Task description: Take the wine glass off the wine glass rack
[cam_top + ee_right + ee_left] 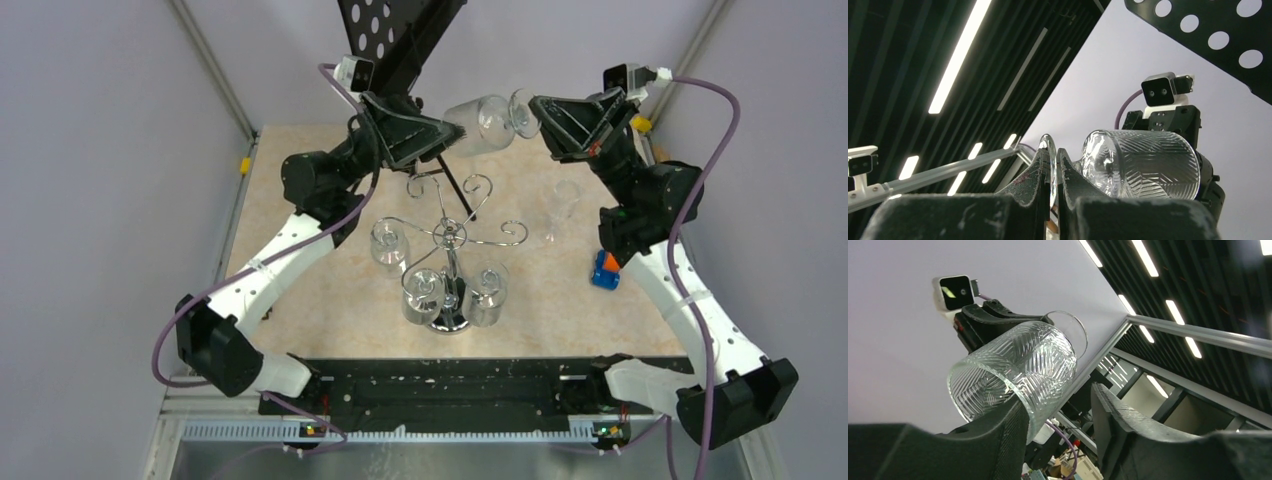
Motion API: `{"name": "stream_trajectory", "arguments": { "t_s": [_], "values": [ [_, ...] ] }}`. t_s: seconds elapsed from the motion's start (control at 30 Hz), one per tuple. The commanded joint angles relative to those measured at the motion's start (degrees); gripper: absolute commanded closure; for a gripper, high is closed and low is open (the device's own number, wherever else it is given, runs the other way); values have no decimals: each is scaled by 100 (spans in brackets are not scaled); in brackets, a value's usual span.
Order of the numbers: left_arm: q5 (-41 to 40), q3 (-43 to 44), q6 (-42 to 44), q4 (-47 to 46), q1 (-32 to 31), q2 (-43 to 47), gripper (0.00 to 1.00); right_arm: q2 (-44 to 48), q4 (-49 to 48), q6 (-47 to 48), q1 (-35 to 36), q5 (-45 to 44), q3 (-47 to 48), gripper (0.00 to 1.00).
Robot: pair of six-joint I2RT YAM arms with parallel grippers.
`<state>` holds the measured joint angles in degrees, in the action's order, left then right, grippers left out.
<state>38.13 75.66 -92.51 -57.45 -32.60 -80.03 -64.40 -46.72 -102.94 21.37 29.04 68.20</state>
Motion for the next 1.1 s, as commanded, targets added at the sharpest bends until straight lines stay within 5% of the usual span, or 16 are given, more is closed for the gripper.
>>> {"name": "stream_trajectory", "arguments": {
  "t_s": [0.0, 0.23, 0.53, 0.57, 0.7, 0.77, 0.9, 1.07],
  "values": [
    [252, 395, -277, -974, -108, -22, 52, -21, -560, -214, 70, -295, -196, 100],
    [420, 468, -267, -1080, -120, -61, 66, -102, -802, -403, 70, -349, -376, 100],
    [497, 512, 115, -761, -120, 18, 100, -71, -542, -318, 70, -296, -436, 100],
    [514, 509, 192, -722, -117, 36, 100, -43, -417, -255, 70, -286, -451, 97],
    [520, 451, 807, -174, -118, 256, 100, 151, 144, 393, 70, -347, -521, 50],
    [471, 436, 1385, 394, -99, 445, 100, 281, 655, 916, 70, -388, -457, 36],
    [165, 534, 3066, 2091, -76, 899, 100, 602, 1800, 1944, 66, -739, -396, 25],
    [-595, 776, 4732, 4016, -77, 1428, 100, 1010, 3127, 2870, 70, -1426, -381, 24]
  ]
}}
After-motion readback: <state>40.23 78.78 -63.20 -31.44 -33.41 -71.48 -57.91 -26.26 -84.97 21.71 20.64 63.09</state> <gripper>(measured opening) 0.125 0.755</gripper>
